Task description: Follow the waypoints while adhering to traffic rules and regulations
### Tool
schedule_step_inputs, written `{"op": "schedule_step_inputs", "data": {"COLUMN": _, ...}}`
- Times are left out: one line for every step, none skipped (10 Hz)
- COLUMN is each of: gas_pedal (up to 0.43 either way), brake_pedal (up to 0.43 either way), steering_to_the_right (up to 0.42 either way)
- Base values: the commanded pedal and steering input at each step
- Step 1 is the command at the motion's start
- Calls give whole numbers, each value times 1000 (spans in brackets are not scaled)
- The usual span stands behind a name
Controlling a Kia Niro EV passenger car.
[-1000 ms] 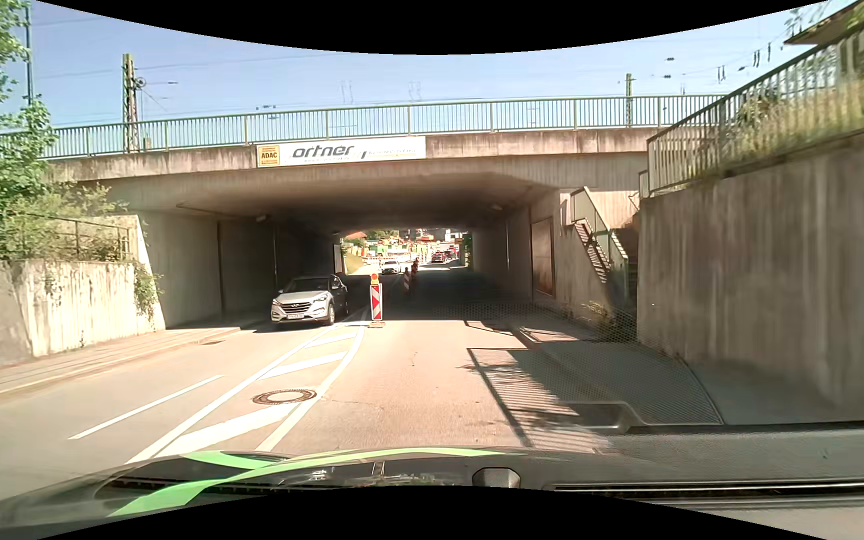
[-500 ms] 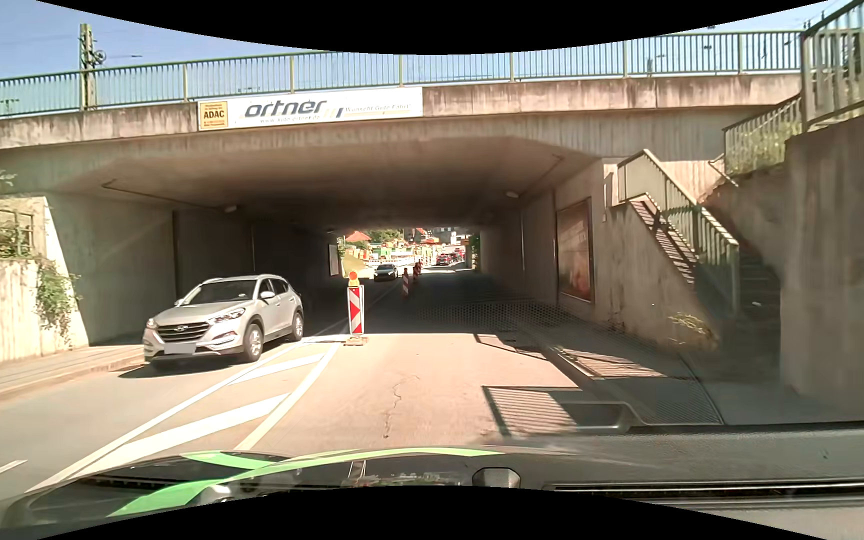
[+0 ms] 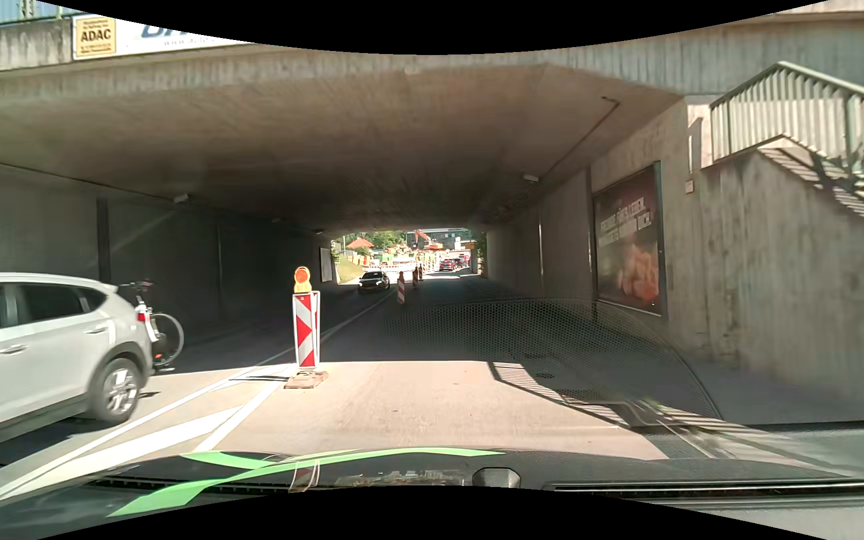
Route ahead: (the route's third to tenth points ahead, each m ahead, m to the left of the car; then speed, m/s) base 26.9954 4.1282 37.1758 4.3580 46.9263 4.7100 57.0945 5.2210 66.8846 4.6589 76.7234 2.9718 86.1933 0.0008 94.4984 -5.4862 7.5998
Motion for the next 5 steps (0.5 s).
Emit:
{"op": "schedule_step_inputs", "data": {"gas_pedal": 67, "brake_pedal": 0, "steering_to_the_right": -16}}
{"op": "schedule_step_inputs", "data": {"gas_pedal": 67, "brake_pedal": 0, "steering_to_the_right": -16}}
{"op": "schedule_step_inputs", "data": {"gas_pedal": 67, "brake_pedal": 0, "steering_to_the_right": -15}}
{"op": "schedule_step_inputs", "data": {"gas_pedal": 67, "brake_pedal": 0, "steering_to_the_right": -15}}
{"op": "schedule_step_inputs", "data": {"gas_pedal": 67, "brake_pedal": 0, "steering_to_the_right": -15}}
